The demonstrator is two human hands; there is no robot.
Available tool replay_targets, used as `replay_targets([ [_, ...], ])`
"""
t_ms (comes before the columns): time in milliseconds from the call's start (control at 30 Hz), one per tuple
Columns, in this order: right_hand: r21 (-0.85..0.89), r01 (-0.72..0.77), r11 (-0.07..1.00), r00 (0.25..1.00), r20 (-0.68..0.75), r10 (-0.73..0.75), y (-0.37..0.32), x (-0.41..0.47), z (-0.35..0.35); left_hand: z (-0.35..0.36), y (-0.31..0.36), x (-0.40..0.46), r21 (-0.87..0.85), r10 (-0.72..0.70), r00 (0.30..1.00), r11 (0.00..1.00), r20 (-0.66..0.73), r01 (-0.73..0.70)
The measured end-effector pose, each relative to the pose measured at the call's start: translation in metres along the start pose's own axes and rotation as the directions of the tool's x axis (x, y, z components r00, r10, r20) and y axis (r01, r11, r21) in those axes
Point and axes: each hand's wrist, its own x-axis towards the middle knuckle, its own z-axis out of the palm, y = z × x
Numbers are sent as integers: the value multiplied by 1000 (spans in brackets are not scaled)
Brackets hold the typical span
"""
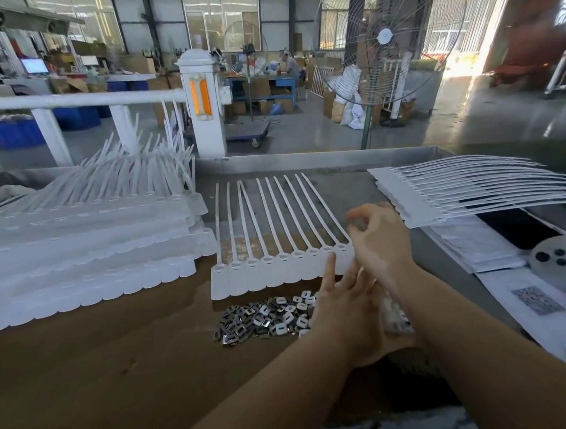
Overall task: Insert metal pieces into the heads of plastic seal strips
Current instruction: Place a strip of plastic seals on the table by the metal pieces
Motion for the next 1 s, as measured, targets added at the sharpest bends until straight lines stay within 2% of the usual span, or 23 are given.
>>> replay_targets([
  [100, 7, -7, 1000, 1000, -11, 7, 1, 0, 2, 0, -7, 8, 21, -49, 999, 999, -1, 49],
  [267, 36, -20, 999, 1000, -14, 20, 3, 1, 3, 0, -19, 12, 31, -47, 999, 998, 6, 47],
  [433, 85, -32, 996, 999, -14, 34, 4, -3, 9, -6, -52, -9, -249, -197, 970, 956, -141, 158],
  [533, 104, -35, 994, 999, 2, 35, 2, -8, 17, -9, -87, -34, -467, -373, 896, 853, -239, 231],
  [633, 113, 11, 994, 1000, 16, -13, -5, -16, 27, -7, -121, -60, -563, -590, 758, 739, -278, 369],
  [700, 113, 63, 992, 997, 41, -68, -12, -22, 35, -4, -136, -73, -512, -689, 686, 687, -235, 515],
  [800, 78, 127, 989, 986, 97, -134, -22, -28, 47, -2, -147, -80, -431, -779, 618, 595, -102, 679],
  [867, 39, 170, 985, 979, 106, -173, -27, -31, 54, 0, -148, -79, -422, -794, 606, 569, -55, 706],
  [1000, -38, 220, 975, 974, 58, -218, -29, -36, 65, 7, -146, -69, -427, -774, 633, 576, -10, 697],
])
